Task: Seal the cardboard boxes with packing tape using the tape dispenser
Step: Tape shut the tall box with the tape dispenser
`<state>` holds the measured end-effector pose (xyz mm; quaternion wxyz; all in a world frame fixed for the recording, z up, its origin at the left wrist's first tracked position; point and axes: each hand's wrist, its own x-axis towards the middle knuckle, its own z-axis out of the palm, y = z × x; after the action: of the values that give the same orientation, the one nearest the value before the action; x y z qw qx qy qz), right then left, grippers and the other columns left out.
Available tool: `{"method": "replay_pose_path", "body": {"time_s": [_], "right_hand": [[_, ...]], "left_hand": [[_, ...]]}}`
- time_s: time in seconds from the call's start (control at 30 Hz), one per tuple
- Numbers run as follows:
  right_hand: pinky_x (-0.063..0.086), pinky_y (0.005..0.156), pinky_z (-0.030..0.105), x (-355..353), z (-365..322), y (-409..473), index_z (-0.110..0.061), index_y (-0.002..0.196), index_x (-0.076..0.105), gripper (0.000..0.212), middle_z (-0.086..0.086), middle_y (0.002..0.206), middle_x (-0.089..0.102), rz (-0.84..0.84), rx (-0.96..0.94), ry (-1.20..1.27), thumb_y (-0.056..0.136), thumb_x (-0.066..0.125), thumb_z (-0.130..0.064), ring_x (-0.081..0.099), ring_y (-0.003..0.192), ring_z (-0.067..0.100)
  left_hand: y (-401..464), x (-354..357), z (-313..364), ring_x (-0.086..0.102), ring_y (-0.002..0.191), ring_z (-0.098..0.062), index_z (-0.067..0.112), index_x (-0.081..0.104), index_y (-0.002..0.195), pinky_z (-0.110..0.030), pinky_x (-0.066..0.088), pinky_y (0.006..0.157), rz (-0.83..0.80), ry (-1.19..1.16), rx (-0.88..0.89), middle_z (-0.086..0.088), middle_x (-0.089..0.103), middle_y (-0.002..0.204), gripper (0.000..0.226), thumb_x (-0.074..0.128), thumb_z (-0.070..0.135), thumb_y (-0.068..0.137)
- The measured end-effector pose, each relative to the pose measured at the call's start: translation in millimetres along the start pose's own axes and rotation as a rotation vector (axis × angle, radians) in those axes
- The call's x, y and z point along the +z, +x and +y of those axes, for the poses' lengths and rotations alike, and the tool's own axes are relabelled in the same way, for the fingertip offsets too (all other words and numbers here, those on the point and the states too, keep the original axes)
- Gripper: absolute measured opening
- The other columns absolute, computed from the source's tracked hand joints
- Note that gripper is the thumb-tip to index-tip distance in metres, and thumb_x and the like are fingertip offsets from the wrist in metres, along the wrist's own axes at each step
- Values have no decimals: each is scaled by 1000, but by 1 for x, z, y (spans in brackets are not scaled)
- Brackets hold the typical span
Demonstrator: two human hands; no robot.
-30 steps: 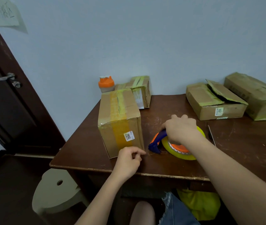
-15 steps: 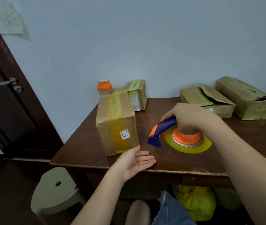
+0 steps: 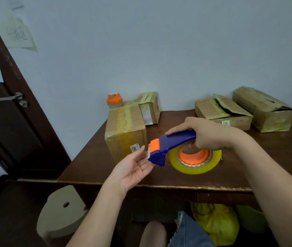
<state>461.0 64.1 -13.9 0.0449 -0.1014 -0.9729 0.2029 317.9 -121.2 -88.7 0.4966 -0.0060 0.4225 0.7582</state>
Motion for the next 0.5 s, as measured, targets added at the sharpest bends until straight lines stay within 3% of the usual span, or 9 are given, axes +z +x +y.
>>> {"method": "replay_pose_path", "body": {"time_s": [0.13, 0.27, 0.5], "right_hand": [[47, 78, 29, 4, -7, 6, -60, 125, 49, 75, -8, 103, 44, 23, -51, 53, 84, 60, 2, 52, 88, 15], [42, 73, 22, 9, -12, 13, -58, 128, 48, 77, -12, 100, 43, 25, -93, 101, 84, 59, 4, 50, 86, 11], [37, 69, 16, 10, -18, 22, -55, 128, 50, 80, -12, 103, 44, 59, -140, 206, 81, 58, 9, 50, 85, 6]], "left_hand": [[-13, -6, 14, 74, 83, -27, -3, 60, 117, -34, 61, 69, -2, 119, 47, -25, 71, 103, 37, 63, -1, 80], [-24, -12, 32, 74, 87, -26, -3, 61, 116, -33, 60, 72, 10, 167, 78, -24, 70, 107, 44, 65, 0, 73], [-37, -19, 49, 73, 89, -22, -4, 58, 122, -28, 61, 71, -18, 240, 119, -21, 70, 111, 41, 54, -12, 81]]}}
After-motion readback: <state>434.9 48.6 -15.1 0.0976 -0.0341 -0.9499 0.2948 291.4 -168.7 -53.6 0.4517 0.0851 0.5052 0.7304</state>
